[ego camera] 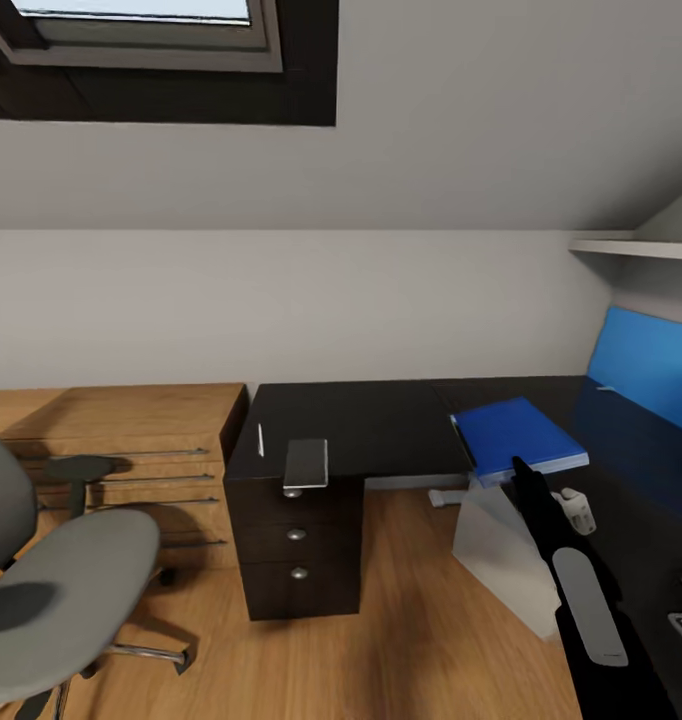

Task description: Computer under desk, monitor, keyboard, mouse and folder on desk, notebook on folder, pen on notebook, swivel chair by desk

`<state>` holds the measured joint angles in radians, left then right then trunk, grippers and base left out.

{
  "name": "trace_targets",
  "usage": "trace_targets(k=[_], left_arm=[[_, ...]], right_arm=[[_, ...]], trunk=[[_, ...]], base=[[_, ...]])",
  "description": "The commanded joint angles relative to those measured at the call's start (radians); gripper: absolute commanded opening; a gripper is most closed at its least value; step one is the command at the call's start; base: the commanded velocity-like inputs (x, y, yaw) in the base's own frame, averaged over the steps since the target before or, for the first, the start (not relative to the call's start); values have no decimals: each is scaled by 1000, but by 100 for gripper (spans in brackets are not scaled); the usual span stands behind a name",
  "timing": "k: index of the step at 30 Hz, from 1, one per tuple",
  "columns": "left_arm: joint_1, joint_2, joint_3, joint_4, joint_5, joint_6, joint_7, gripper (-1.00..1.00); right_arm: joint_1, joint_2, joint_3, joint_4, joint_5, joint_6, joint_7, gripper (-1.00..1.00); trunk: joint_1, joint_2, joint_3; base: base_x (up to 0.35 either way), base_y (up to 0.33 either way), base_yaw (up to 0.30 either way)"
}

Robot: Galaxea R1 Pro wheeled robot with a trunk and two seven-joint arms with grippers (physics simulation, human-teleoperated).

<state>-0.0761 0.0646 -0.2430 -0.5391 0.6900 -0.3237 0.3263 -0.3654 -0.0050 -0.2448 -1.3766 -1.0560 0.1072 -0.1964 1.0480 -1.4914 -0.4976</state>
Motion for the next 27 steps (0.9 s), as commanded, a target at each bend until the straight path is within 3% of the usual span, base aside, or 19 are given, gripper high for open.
trace_targets(k=[1,15,27], left_arm=[[-1,1,-9,-1,7,-5,8,100],[-1,1,-9,-1,6,-5,8,100],[-1,1,-9,-1,6,-5,8,100]], right_arm=[[-1,0,-1,1,-6,4,-5,-100],[-3,1,3,30,-7,3,3,-100],[-3,4,8,30,-6,3,47,-100]], trunk=[[0,-1,-2],[0,-1,-17],[0,-1,-19]], base=[[1,-1,-229],[0,0,-226],[0,0,-25]])
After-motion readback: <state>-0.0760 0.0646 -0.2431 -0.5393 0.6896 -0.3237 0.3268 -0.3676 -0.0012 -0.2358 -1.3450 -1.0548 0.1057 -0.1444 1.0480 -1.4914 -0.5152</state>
